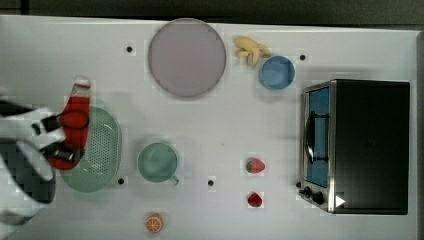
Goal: Pick ketchup from strainer and place it on the table
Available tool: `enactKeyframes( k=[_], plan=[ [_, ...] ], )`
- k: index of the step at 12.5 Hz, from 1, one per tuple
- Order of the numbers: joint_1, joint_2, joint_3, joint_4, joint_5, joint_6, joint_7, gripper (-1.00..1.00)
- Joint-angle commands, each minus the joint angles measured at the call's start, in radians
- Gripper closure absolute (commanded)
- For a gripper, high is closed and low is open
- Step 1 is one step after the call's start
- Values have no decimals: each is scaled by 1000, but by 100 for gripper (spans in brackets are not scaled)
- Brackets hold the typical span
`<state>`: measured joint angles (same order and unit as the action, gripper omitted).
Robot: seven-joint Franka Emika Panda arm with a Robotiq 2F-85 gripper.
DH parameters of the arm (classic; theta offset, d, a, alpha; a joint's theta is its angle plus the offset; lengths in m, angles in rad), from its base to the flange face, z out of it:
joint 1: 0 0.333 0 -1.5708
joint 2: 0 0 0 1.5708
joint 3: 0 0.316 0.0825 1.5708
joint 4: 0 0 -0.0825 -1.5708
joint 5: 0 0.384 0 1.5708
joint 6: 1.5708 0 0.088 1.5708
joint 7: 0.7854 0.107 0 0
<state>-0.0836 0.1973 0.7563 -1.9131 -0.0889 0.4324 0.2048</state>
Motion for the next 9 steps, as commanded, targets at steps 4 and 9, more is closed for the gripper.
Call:
enactKeyframes(
  k=[4,9],
  plan=[
    [-145,-18,-216,76,-4,-78,-240,-19],
    [-168,-20,-419,61,-8,-74,-519,-19]
  ],
)
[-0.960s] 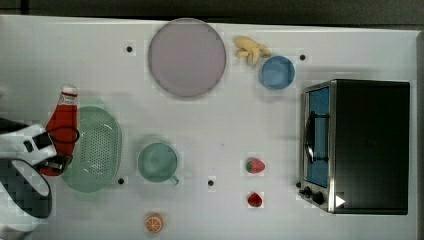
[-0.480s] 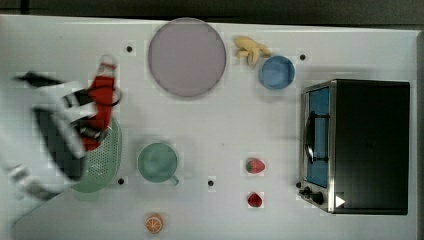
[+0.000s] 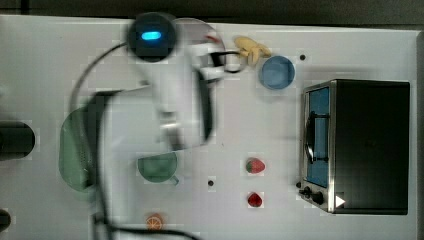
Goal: Pick ketchup from strainer and place it on the table
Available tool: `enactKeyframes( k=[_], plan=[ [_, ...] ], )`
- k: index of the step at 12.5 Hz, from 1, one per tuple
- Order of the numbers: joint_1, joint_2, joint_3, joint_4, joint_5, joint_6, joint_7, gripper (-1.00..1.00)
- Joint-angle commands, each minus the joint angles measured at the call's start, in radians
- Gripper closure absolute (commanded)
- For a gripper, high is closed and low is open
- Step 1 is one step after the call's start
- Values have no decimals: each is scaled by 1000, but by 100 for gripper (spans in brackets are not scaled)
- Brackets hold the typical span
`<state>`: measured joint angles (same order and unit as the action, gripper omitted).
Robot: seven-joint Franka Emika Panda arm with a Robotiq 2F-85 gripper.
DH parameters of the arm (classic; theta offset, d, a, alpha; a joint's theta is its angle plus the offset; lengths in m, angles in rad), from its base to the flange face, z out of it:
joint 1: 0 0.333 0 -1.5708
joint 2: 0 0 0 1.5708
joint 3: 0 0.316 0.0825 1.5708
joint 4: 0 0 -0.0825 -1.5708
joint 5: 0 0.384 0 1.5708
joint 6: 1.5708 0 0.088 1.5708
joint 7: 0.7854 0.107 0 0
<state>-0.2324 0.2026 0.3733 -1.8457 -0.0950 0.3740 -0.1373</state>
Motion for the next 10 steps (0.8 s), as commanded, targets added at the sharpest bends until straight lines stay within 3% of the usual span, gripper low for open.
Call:
enactKeyframes(
  k=[1,5,10],
  plan=[
    [-21,-25,-69,-19,-1,-10,-209,-19],
    [-23,-25,-152,-163,-1,164,-244,-19],
    [-23,39,-170,-393,1,463,-244,-19]
  ],
)
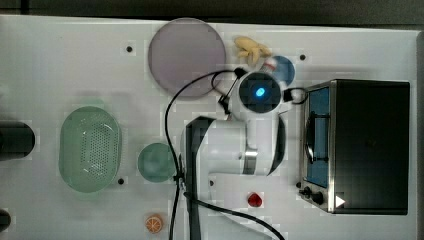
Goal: Pick ketchup from strainer and place it on the table
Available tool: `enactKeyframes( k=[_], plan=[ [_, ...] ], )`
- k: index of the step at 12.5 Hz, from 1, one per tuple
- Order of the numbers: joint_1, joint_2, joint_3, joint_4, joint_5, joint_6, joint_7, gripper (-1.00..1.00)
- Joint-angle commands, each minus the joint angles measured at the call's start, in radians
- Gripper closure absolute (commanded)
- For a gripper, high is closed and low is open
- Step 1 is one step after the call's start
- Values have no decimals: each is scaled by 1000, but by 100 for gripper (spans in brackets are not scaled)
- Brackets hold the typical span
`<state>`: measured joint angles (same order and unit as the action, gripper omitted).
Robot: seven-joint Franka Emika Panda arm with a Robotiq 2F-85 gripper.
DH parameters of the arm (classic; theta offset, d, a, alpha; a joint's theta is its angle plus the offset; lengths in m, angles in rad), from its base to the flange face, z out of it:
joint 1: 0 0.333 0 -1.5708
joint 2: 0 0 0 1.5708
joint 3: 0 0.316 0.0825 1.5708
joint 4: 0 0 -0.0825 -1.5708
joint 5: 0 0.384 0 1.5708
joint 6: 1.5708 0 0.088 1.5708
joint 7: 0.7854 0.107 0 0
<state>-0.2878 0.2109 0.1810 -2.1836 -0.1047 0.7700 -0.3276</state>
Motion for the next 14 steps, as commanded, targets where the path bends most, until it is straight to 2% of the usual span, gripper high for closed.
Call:
enactKeyframes(
  k=[1,4,5,10,14],
  plan=[
    [32,59,20,-76,10,103,-54,-26],
    [32,137,15,-100,10,210,-54,-89],
    [32,139,18,-99,10,215,-54,-99],
    [32,-38,31,-48,17,172,-50,-100],
    [34,-184,37,99,19,-142,38,-100]
  ],
)
